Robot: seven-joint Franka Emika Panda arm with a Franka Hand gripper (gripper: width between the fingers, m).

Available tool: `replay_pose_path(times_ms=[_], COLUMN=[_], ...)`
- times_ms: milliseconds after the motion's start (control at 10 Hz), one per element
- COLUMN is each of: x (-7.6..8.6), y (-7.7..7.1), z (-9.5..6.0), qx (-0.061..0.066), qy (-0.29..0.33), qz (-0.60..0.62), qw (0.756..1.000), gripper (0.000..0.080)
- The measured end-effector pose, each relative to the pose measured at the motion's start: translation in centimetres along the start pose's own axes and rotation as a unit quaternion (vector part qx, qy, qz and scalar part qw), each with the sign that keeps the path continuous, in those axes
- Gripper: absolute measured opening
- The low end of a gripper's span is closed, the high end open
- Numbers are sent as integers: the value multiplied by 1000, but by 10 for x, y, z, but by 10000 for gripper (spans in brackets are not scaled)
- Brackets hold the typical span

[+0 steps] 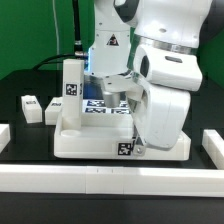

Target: Assemble desk

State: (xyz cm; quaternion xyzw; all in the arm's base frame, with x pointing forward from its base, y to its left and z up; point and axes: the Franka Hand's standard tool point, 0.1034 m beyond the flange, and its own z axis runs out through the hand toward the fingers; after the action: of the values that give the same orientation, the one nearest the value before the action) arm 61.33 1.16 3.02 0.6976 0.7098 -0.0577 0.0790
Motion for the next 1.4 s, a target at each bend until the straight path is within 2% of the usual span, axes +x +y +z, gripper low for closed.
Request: replay_pose_path(times_ms=[300,400,800,1000,1100,1200,1300,1400], x=[12,16,30,23,21,22,21,18], y=[16,21,31,34,34,36,37,39], z=[-5,-6,-9,-10,-11,-13,-16,-21], qx=[0,-4,-11,-12,-13,-16,-18,-21], qy=[1,2,8,8,7,6,5,4], qz=[20,23,23,27,27,27,26,25], qw=[1000,1000,1000,1000,1000,1000,999,999], gripper=[61,61,61,61,153,153,355,355])
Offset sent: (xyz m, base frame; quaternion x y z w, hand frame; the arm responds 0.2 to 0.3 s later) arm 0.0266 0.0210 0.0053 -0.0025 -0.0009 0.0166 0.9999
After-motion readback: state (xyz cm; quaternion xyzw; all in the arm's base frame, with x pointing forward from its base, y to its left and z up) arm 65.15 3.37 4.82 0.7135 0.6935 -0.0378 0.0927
